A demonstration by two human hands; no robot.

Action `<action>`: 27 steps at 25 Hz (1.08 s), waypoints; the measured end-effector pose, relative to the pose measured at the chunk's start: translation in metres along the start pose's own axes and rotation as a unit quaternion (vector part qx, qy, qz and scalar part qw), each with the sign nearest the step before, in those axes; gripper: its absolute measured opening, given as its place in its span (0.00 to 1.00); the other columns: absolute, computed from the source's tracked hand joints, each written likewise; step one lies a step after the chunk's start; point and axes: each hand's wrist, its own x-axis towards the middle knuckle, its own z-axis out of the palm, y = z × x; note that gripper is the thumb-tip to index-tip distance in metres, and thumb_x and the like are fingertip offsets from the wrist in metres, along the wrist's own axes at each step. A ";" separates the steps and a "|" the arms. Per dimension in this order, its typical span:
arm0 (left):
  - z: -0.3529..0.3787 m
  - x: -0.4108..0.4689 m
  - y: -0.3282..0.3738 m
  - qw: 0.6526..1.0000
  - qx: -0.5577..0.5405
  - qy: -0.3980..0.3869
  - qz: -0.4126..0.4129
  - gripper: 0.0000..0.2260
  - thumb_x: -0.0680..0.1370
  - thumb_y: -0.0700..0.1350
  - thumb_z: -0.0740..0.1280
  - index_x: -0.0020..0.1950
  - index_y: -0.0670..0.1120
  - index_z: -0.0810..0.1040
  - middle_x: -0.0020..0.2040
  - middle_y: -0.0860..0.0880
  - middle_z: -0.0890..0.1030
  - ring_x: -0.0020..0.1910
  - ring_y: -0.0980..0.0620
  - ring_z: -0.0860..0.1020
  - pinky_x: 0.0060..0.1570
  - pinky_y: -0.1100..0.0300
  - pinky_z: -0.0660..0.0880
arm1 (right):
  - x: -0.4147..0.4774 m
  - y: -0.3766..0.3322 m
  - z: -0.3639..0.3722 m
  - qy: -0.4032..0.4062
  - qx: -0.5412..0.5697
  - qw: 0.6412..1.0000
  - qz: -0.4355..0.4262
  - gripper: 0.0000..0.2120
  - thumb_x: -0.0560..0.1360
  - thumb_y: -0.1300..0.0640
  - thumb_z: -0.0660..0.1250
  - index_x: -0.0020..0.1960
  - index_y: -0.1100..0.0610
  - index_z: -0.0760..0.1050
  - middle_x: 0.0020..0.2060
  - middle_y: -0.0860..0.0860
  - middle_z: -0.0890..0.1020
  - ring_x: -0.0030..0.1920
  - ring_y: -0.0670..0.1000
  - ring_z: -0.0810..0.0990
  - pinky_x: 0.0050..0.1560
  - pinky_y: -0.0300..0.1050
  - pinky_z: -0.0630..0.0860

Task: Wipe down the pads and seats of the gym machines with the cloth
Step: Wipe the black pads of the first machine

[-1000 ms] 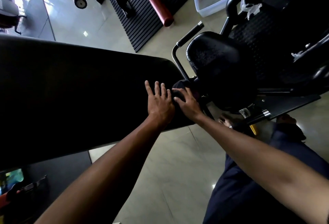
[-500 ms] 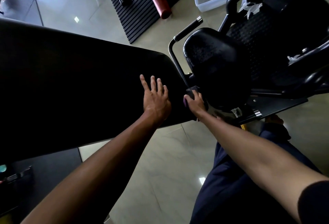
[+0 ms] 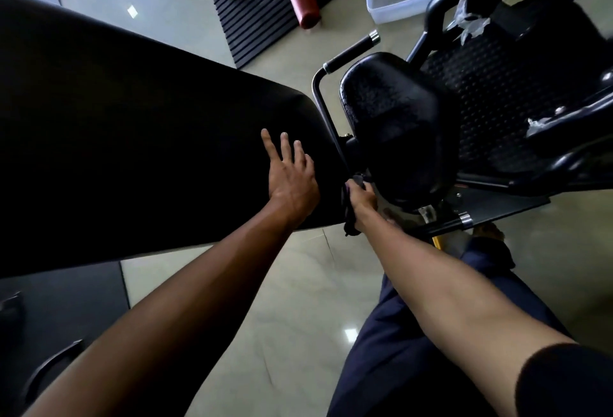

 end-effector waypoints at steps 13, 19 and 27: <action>-0.015 0.032 0.049 0.928 -0.371 0.009 0.010 0.23 0.81 0.56 0.55 0.73 0.47 0.69 0.75 0.44 0.67 0.77 0.42 0.60 0.76 0.38 0.49 | -0.037 -0.067 -0.058 -0.036 -0.295 0.917 -0.267 0.25 0.74 0.50 0.74 0.70 0.48 0.73 0.64 0.52 0.76 0.62 0.52 0.77 0.59 0.41 0.71; -0.009 0.062 0.099 0.840 -0.540 0.039 -0.026 0.19 0.78 0.52 0.57 0.67 0.47 0.72 0.69 0.46 0.72 0.71 0.44 0.68 0.69 0.46 0.64 | -0.027 -0.109 -0.098 -0.024 -0.471 0.816 -0.333 0.39 0.70 0.42 0.75 0.76 0.43 0.60 0.74 0.48 0.68 0.68 0.57 0.74 0.65 0.52 0.71; 0.033 0.079 0.207 0.730 -0.670 0.022 -0.135 0.25 0.80 0.45 0.59 0.77 0.42 0.64 0.77 0.43 0.66 0.76 0.44 0.63 0.75 0.51 0.59 | 0.057 -0.090 -0.138 -0.080 -0.643 0.579 -0.495 0.42 0.71 0.40 0.71 0.80 0.49 0.58 0.78 0.54 0.62 0.80 0.60 0.55 0.77 0.62 0.58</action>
